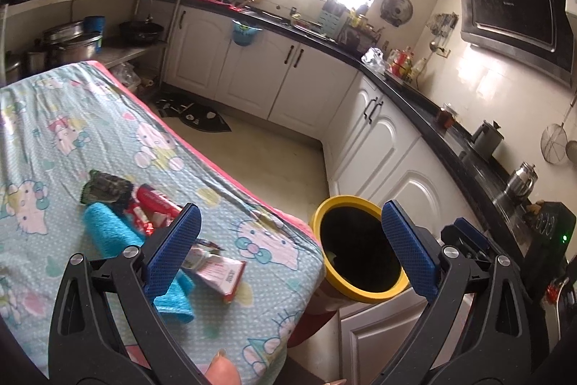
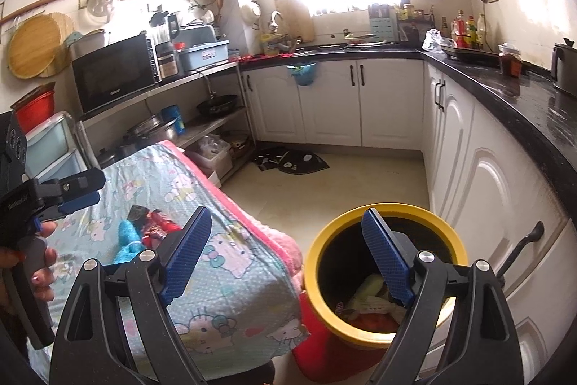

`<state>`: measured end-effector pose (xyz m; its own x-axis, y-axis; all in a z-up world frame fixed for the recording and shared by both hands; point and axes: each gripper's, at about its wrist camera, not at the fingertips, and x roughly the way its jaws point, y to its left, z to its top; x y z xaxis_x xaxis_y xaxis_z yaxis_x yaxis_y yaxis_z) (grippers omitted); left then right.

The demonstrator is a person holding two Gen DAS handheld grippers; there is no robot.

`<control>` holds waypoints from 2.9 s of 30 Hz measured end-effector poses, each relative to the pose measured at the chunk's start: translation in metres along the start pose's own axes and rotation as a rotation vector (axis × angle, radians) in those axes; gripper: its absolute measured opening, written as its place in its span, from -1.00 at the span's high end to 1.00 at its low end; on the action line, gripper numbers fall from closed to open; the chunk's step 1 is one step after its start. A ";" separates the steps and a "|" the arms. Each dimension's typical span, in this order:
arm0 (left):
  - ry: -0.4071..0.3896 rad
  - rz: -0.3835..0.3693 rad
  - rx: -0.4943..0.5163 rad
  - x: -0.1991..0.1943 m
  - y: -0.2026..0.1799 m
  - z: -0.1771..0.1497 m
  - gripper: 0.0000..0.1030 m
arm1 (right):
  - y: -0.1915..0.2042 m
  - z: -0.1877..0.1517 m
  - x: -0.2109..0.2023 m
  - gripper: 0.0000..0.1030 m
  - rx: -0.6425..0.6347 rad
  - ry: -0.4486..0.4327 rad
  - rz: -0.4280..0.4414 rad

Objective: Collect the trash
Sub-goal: 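Move both tools back toward the remaining trash on the bed, then grasp the brown chocolate bar with the right tool while the left tool grasps the green-black snack bag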

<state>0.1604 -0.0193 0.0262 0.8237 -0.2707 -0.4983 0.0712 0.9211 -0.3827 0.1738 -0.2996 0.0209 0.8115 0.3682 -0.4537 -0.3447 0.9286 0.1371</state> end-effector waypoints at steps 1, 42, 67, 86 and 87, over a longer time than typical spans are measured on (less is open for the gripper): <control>-0.004 0.003 -0.005 -0.002 0.003 0.000 -0.79 | 0.003 0.000 0.000 -0.61 -0.006 0.001 0.004; 0.015 0.263 -0.234 0.002 0.168 0.012 -0.79 | 0.143 -0.024 0.130 -0.61 -0.298 0.215 0.227; 0.221 0.150 -0.279 0.093 0.242 0.020 -0.28 | 0.179 -0.038 0.214 0.02 -0.346 0.379 0.311; 0.216 0.141 -0.255 0.065 0.238 0.009 1.00 | 0.150 -0.037 0.190 0.67 -0.239 0.352 0.317; 0.210 0.136 -0.259 0.065 0.237 0.010 1.00 | 0.148 -0.036 0.189 0.68 -0.235 0.349 0.314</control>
<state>0.2360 0.1839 -0.0889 0.6803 -0.2267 -0.6970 -0.1985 0.8584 -0.4729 0.2589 -0.0944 -0.0766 0.4604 0.5527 -0.6947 -0.6751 0.7261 0.1304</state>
